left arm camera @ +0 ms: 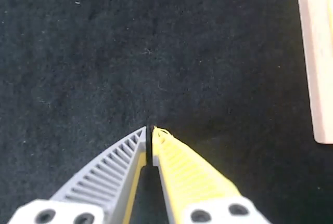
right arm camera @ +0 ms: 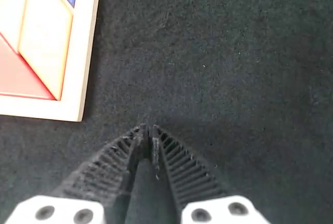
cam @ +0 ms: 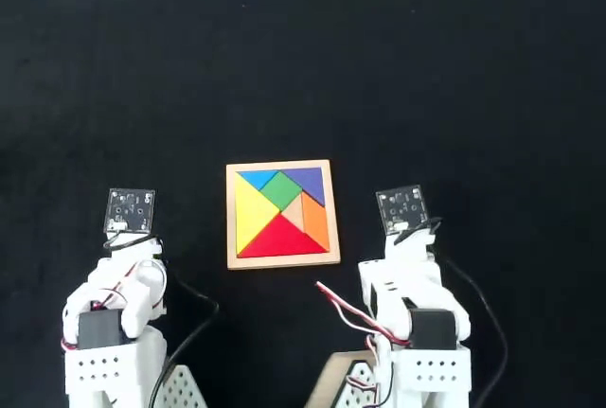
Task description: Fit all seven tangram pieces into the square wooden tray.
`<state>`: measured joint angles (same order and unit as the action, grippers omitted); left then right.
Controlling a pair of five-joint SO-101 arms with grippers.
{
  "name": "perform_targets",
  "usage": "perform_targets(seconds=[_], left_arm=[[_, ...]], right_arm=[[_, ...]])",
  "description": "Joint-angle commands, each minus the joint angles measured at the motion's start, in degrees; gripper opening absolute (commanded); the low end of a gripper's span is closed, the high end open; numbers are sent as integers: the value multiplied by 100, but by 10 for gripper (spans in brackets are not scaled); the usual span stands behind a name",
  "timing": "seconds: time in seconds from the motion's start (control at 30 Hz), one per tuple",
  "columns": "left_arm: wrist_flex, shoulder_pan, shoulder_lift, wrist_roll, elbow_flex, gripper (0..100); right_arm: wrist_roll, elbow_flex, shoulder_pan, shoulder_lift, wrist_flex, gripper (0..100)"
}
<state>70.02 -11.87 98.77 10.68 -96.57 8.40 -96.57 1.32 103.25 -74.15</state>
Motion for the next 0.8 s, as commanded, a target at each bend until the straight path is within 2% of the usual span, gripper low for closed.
perform_targets(seconds=[0.0,0.77], left_arm=[[26,-75,26,18,-66,30],[26,-119,26,62,-66,30]], right_arm=[[-53,4,79,479,-44,11],[-44,4,53,514,-62,12]])
